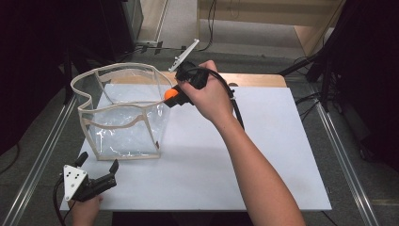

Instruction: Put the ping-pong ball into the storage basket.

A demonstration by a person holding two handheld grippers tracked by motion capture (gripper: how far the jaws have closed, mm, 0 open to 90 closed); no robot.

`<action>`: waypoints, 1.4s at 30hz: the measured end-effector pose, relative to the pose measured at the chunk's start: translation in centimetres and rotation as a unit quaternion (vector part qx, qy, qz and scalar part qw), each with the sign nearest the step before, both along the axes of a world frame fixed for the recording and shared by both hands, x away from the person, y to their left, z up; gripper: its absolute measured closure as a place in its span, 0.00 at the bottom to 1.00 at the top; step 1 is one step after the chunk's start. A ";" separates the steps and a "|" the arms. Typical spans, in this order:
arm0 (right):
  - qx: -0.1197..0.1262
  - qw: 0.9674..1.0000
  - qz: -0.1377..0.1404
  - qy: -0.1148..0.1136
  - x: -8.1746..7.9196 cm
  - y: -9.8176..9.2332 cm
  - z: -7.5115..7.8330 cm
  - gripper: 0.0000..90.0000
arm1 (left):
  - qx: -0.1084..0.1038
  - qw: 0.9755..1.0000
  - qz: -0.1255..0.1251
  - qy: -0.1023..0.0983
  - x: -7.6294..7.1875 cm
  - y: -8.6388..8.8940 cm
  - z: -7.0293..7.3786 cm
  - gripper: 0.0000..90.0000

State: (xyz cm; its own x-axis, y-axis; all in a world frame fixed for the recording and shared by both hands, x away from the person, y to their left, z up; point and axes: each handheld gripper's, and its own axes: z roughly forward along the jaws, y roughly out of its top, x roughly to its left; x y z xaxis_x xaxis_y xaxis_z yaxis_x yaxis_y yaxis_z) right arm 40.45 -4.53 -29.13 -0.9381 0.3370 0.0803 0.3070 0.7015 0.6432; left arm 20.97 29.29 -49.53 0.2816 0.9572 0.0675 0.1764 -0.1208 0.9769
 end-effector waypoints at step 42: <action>-0.008 1.000 -0.012 0.001 2.2 3.3 -0.3 0.54 | -0.007 1.000 -0.003 0.001 0.0 0.1 0.0 0.00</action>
State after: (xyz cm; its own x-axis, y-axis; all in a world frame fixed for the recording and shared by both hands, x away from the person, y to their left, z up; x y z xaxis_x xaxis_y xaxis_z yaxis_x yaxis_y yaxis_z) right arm 42.67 -1.26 -29.40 -0.9295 0.3608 0.0764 0.3250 0.7034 0.6321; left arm 21.00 29.43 -49.50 0.2872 0.9564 0.0540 0.1769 -0.1084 0.9782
